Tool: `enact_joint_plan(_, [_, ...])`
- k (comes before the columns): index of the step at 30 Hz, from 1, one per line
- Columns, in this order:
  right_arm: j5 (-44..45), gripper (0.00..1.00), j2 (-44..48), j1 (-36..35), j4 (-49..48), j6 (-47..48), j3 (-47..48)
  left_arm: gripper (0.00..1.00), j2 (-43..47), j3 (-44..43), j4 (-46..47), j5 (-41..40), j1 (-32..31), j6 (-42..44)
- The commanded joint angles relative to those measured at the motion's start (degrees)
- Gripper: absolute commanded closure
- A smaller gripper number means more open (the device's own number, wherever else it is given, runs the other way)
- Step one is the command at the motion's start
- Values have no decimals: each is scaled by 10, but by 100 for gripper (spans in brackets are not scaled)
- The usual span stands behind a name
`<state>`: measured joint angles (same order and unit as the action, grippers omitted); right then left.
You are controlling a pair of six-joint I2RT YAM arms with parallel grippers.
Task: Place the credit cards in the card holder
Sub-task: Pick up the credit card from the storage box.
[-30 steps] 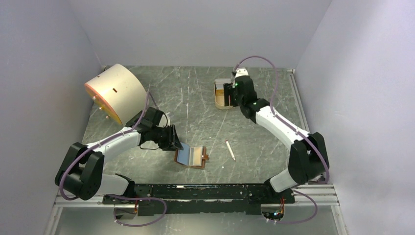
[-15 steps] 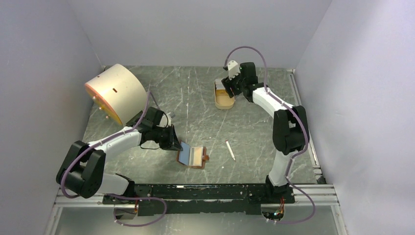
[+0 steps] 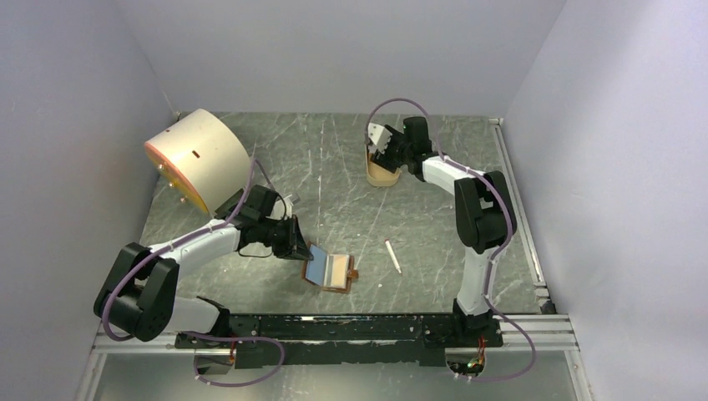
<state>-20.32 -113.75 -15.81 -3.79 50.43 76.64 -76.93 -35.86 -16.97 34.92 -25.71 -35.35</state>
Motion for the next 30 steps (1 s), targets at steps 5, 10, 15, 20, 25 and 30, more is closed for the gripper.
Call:
enact_joint_plan(5, [-14,33,-36,-6,-50,88,5,91,6,9,34,40,2,-1])
enact_joint_plan(10, [4,33,-55,-6,-102,110,-5,91,1,6,42,46,2,-1])
enact_joint_plan(15, [6,32,-75,-7,-108,122,6,91,-5,-1,30,44,2,4])
enact_joint_plan(20, [0,32,-83,-7,-98,133,10,91,-5,5,33,41,2,3])
enact_joint_plan(25, [31,32,-95,-10,-126,133,9,91,-2,9,34,39,2,2])
enact_joint_plan(30, [44,37,-80,-10,-148,123,0,91,-4,7,31,37,2,2])
